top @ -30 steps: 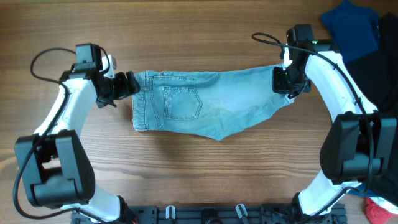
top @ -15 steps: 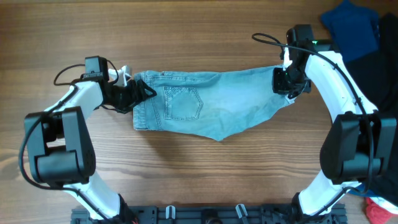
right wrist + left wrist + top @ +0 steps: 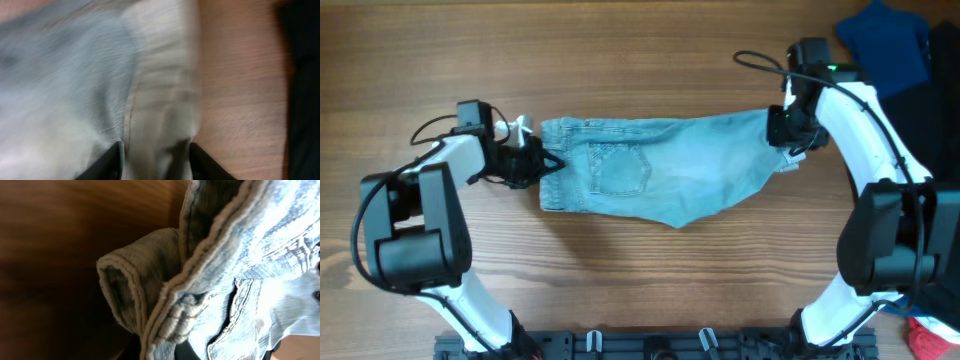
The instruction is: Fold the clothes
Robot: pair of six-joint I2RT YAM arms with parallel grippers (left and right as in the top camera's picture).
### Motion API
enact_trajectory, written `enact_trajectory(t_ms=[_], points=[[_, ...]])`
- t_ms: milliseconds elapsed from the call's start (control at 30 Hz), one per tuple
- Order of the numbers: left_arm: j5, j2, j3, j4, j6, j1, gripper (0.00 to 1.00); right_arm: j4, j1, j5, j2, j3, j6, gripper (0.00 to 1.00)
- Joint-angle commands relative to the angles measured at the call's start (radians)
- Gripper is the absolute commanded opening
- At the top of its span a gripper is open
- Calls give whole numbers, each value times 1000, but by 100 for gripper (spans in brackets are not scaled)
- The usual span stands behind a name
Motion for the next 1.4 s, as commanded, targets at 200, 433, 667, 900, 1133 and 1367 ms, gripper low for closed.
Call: enact_trajectory(t_ms=[200,433,667,900,1133,1367], points=[[-262,-223,-16,-125,5,153,4,135,-23,-348,-27,16,-79,43],[-272,-347,-16,-178,5,153,4,210,222,-523,-17,14,-84,4],[-272,-441,31,-254,5,153,4,339,406,-572,118,14,60,4],[-264,-452,172,-396,5,153,4,405,566,-663,257,14,162,4],[-155,-452,341,-456,-29,139,4,475,703,-670,304,14,271,4],[-35,-452,409,-462,-109,84,4,631,780,-667,329,14,379,4]])
